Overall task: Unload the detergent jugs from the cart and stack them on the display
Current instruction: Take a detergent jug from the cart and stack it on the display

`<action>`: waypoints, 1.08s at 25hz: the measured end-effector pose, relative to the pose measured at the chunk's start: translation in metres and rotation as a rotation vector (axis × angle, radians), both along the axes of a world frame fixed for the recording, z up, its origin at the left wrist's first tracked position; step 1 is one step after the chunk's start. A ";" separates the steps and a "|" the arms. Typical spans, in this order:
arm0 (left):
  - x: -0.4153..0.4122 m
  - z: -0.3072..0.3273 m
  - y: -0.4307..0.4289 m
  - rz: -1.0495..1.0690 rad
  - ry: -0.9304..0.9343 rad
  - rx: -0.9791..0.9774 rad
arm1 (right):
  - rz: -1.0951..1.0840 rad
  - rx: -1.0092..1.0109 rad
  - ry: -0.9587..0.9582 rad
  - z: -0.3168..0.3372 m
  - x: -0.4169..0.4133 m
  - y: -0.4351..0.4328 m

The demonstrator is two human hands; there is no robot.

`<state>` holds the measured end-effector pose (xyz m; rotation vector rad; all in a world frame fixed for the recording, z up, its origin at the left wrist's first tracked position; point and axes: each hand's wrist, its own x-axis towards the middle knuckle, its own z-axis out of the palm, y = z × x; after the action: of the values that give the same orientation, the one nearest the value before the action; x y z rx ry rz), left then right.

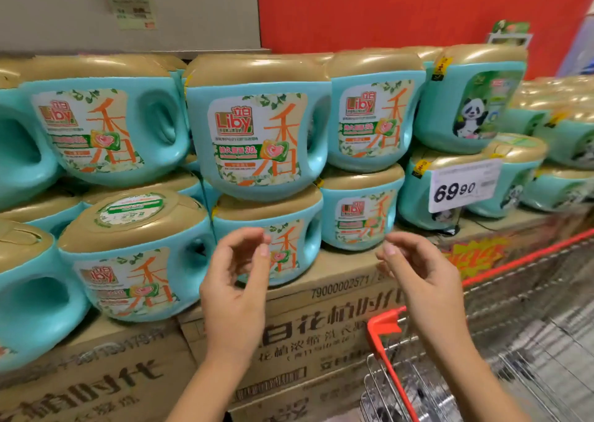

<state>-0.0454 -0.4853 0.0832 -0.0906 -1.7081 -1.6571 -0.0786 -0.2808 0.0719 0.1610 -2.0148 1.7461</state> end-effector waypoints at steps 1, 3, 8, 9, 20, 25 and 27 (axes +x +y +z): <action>0.014 -0.015 0.010 -0.091 -0.076 0.022 | -0.058 -0.022 -0.059 -0.018 0.022 0.015; 0.040 -0.046 0.031 -0.262 -0.241 0.055 | -0.175 -0.088 -0.177 -0.053 0.070 0.043; 0.101 -0.102 0.096 -0.607 -0.557 -0.017 | -0.417 -0.188 -0.358 -0.097 0.188 0.112; 0.112 -0.108 0.113 -0.674 -0.593 -0.033 | -0.474 -0.216 -0.364 -0.100 0.209 0.128; 0.171 -0.138 0.322 -0.784 -0.722 -0.045 | -0.580 -0.214 -0.432 -0.090 0.322 0.325; 0.177 -0.145 0.397 -0.778 -0.769 -0.048 | -0.522 -0.137 -0.436 -0.077 0.312 0.406; 0.165 -0.144 0.419 -0.760 -0.776 -0.031 | -0.507 -0.135 -0.419 -0.075 0.296 0.432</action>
<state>0.1195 -0.0662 -0.0607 -0.1331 -2.4737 -2.4268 0.2171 0.1516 -0.0035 -0.7511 -1.9597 1.6579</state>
